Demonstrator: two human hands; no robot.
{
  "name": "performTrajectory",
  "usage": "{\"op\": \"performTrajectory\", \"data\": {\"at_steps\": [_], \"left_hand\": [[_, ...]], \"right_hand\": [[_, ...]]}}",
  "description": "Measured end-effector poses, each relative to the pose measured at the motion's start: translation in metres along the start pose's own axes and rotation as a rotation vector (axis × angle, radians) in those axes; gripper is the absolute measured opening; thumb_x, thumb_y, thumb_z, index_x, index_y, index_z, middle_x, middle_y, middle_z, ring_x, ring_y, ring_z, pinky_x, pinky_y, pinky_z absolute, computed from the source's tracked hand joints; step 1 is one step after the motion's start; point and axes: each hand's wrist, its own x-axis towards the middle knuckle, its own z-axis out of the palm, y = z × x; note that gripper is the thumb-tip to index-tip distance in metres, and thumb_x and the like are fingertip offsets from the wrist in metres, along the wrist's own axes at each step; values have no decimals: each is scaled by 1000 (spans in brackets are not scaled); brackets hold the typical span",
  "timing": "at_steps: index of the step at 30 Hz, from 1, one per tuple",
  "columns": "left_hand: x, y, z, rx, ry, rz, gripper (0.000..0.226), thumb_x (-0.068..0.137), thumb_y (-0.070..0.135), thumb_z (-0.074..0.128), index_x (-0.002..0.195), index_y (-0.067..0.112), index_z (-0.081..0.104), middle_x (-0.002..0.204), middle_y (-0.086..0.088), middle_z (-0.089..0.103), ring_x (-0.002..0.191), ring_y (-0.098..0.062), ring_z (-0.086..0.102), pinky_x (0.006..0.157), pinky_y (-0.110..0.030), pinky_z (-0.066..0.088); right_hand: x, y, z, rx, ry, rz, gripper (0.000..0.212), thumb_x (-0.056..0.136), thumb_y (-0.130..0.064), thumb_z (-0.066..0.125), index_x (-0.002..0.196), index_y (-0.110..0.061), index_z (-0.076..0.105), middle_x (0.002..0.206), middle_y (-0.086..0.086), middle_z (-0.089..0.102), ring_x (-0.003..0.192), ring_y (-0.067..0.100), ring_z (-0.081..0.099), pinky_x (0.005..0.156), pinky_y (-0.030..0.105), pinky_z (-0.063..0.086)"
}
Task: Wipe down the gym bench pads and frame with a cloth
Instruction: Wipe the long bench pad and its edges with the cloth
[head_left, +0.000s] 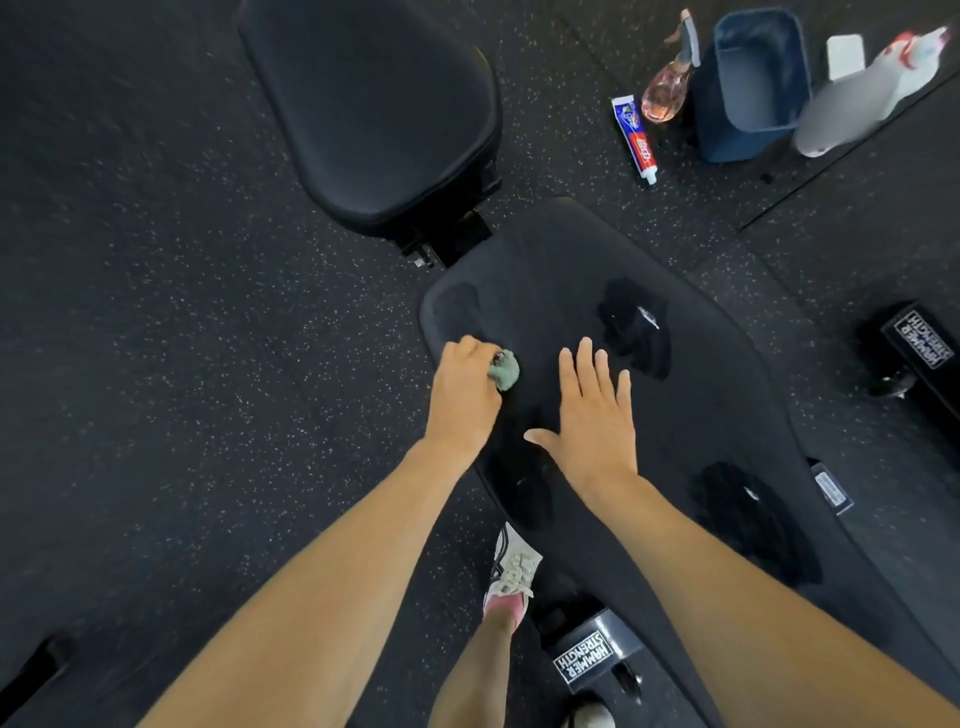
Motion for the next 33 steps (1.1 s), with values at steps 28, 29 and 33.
{"op": "performTrajectory", "data": {"at_steps": [28, 29, 33], "left_hand": [[-62, 91, 14, -1334, -494, -682, 11, 98, 20, 52, 104, 13, 59, 93, -2, 70, 81, -12, 67, 76, -33, 55], [-65, 94, 16, -1320, -512, -674, 15, 98, 21, 51, 107, 13, 60, 97, -2, 69, 85, -12, 67, 78, -32, 54], [-69, 111, 22, -1235, -524, -659, 25, 99, 19, 50, 118, 9, 61, 106, -6, 68, 97, -17, 63, 91, -38, 51]], "right_hand": [[-60, 91, -35, 1609, -167, 313, 40, 88, 5, 54, 121, -17, 62, 109, 5, 70, 105, 17, 64, 91, 31, 50], [-64, 93, -36, 1607, -206, 263, 43, 89, 6, 53, 124, -18, 61, 114, 5, 68, 108, 17, 63, 93, 32, 49], [-81, 102, -32, 1563, -117, 134, 55, 84, 19, 47, 126, -13, 61, 117, 5, 67, 105, 14, 63, 83, 21, 53]]}}
